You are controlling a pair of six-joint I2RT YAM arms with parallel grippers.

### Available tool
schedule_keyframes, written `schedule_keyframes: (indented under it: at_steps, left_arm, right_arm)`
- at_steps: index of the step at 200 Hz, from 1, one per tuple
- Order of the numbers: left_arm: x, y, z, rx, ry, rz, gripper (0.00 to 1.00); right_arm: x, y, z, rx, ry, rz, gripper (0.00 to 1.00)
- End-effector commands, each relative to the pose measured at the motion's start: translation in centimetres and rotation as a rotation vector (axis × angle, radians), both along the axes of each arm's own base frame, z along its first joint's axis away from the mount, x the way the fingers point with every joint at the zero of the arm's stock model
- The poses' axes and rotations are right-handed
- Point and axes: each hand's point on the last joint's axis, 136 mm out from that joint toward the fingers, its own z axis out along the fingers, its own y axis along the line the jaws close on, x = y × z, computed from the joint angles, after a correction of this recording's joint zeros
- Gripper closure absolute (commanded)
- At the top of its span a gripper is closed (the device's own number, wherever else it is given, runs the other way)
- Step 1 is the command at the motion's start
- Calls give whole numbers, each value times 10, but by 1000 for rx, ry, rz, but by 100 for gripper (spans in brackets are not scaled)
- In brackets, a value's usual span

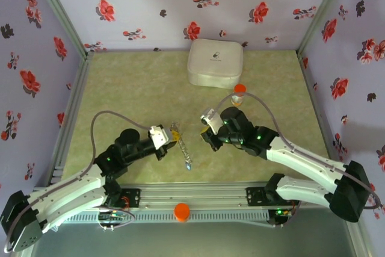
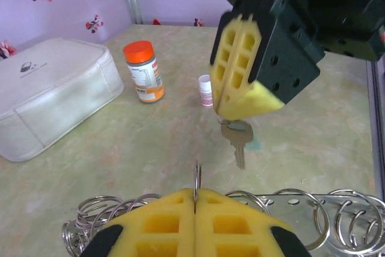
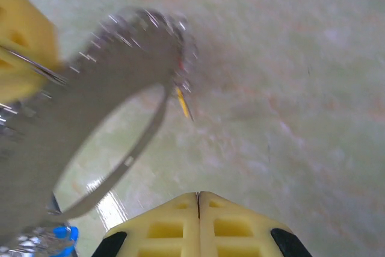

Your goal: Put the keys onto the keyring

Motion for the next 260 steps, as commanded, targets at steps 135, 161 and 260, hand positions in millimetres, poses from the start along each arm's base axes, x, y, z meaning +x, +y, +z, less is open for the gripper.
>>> schedule_keyframes:
  at_steps: [135,161,260]
  left_arm:
    - [9,-19,15,-118,145,2,100]
    - [7,-20,17,-123,142,-13,100]
    - [0,-23,19,-132,137,-56,100]
  right_arm:
    - [-24,45,23,155,-70,233,100]
    - [-23,47,23,154,-67,233,100]
    - [-9,46,21,142,-91,160,100]
